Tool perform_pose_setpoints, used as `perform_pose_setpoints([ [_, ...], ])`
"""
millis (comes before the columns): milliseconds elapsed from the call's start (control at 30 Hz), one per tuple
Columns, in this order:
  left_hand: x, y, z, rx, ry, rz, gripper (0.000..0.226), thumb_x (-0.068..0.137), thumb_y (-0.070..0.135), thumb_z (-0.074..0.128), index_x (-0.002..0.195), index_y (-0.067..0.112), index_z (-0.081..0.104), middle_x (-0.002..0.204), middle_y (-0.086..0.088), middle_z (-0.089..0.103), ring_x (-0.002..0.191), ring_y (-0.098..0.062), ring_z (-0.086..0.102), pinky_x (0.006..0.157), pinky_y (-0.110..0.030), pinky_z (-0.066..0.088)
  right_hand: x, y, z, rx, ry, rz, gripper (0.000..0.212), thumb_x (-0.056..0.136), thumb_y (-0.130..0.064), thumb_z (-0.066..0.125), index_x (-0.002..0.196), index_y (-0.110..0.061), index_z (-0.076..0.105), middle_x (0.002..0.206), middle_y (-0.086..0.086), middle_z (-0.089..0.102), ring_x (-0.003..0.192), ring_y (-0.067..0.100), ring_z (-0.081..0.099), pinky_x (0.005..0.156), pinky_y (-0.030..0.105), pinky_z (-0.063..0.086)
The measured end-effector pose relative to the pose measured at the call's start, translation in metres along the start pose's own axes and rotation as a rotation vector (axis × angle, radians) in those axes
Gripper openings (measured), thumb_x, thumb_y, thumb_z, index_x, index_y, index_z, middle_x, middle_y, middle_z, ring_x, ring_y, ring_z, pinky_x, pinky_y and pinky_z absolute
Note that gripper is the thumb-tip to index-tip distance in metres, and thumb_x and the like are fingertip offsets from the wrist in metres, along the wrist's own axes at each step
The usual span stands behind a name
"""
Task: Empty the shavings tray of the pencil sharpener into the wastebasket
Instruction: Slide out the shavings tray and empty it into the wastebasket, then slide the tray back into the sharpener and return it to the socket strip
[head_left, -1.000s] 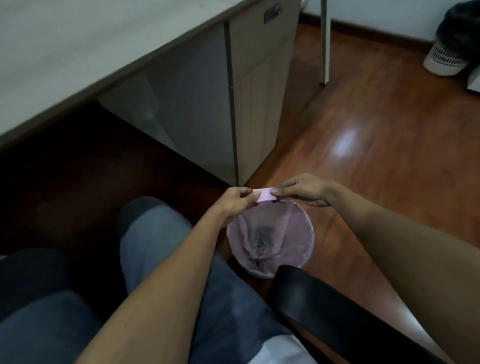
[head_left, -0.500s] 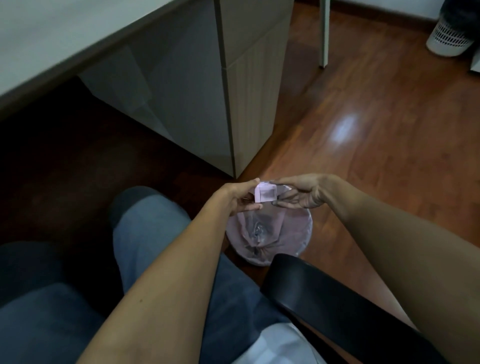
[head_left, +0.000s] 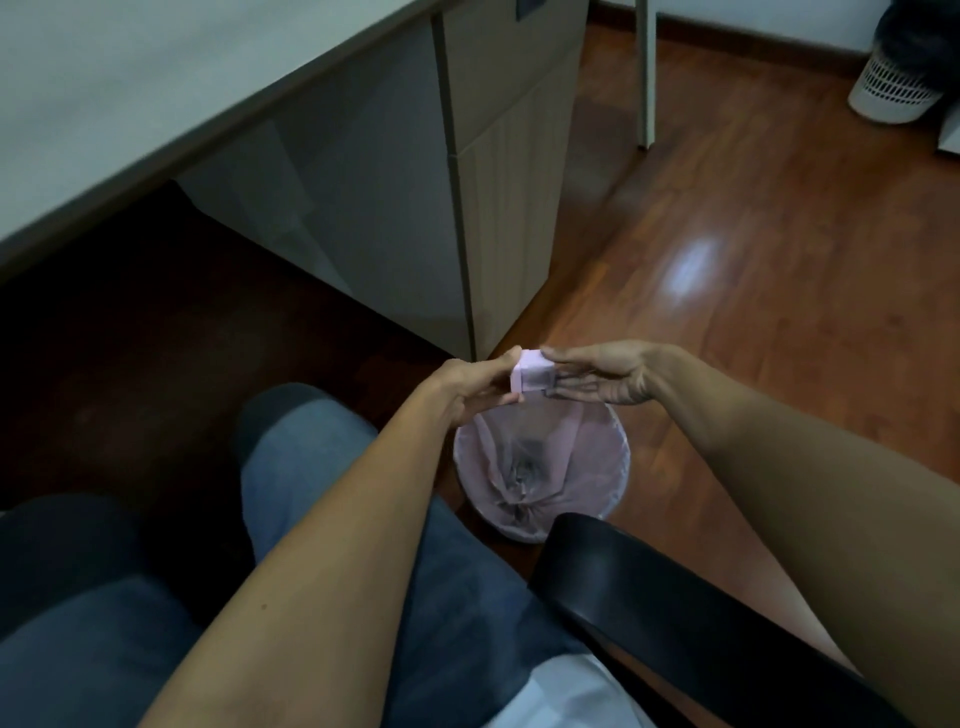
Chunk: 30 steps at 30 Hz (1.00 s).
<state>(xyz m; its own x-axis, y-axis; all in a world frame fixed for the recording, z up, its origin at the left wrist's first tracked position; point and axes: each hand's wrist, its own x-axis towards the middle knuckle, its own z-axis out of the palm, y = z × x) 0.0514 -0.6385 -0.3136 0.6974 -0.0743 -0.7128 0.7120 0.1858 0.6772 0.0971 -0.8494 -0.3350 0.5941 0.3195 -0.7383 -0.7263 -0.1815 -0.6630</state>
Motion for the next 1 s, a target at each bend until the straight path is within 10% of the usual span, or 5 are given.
perform_pose_setpoints([
  [200,-0.012,0.014,-0.024,0.115,-0.128,0.242,0.041,0.09,0.0,0.072,0.129,-0.01,0.062,0.11,-0.017,0.073,0.084,-0.011,0.075,0.081,-0.016,0.059,-0.021,-0.02,0.007,0.023,-0.048,-0.144,0.047,0.093,0.001,0.063,0.139,0.008,0.054,0.085,0.004,0.08,0.071,0.011,0.077,0.069,0.024,0.062],
  [333,-0.022,0.032,-0.032,0.258,-0.143,0.386,0.053,0.08,-0.004,0.08,0.131,-0.003,0.064,0.123,-0.017,0.073,0.112,-0.025,0.072,0.097,-0.03,0.057,-0.04,-0.042,0.024,0.011,-0.066,-0.284,0.047,0.084,0.021,0.065,0.127,0.001,0.062,0.115,0.014,0.071,0.081,0.008,0.076,0.06,0.01,0.055],
  [500,-0.04,0.055,-0.031,0.239,-0.109,0.542,0.06,0.075,-0.018,0.076,0.132,-0.007,0.06,0.131,-0.021,0.068,0.12,-0.027,0.067,0.096,-0.025,0.057,-0.045,-0.062,0.034,0.001,-0.025,-0.466,0.06,0.075,0.028,0.067,0.131,0.008,0.06,0.132,0.027,0.065,0.124,0.032,0.064,0.092,0.029,0.059],
  [1000,-0.143,0.181,-0.015,0.438,-0.066,0.884,0.056,0.077,0.002,0.084,0.13,0.002,0.067,0.116,-0.005,0.076,0.099,-0.008,0.075,0.081,-0.016,0.056,-0.144,-0.19,0.059,-0.043,-0.081,-0.783,0.057,0.077,0.021,0.07,0.13,0.002,0.063,0.119,0.015,0.073,0.1,0.017,0.075,0.092,0.025,0.058],
])
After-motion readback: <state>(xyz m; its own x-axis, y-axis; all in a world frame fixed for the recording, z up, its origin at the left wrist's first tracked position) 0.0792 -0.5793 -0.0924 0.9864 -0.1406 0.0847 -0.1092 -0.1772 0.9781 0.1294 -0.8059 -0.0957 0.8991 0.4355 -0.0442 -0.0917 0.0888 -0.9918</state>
